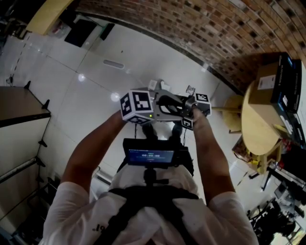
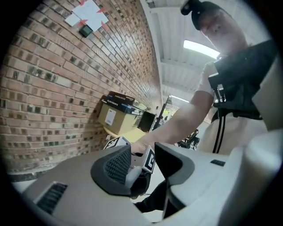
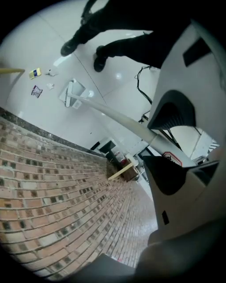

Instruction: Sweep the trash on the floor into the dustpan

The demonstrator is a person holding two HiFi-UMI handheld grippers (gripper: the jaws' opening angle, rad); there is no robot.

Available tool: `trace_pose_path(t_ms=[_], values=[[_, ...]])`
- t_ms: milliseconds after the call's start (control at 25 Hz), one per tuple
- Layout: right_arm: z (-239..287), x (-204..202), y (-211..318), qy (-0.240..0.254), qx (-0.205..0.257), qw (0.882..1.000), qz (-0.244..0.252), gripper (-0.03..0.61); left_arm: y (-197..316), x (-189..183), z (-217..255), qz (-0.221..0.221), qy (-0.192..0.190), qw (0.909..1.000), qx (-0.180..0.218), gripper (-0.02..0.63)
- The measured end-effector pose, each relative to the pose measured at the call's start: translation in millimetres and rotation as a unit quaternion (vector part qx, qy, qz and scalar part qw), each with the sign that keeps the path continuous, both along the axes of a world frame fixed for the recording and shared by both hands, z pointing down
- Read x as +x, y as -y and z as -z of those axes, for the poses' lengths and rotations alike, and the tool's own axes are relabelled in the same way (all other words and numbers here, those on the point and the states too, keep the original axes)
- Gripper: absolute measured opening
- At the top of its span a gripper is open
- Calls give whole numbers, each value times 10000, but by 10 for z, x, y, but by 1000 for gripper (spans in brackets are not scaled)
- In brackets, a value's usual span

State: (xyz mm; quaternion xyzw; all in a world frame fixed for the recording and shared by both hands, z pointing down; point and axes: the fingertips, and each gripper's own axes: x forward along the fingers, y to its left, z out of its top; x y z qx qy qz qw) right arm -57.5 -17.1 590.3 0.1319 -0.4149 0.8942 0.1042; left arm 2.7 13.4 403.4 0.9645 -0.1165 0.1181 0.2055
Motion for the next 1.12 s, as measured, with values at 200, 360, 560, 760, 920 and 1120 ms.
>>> trace_pose_path(t_ms=[200,360,560,760,920,1120], values=[[-32,429,-415,-761,550,9789,1814,164,79,-299,143,176,-144,9997,111,170],[-140,966,-646,-1471,951,9338,3119,144,148,-698,91,563,30,9983,113,171],[-133,1312,-682,-1680,1206,9020,3789,137,269,-1303,-132,1351,437,9899,29,170],[-106,1643,-697,-2014,1470,8639,4377,130,332,-1930,-232,2142,885,9726,159,170],[-106,1913,-621,-2320,1602,8610,4232,121,375,-2450,-335,2670,1726,9460,633,170],[-116,2133,-803,-2452,1639,8612,4140,117,477,-2887,-316,3164,2288,9157,955,170]])
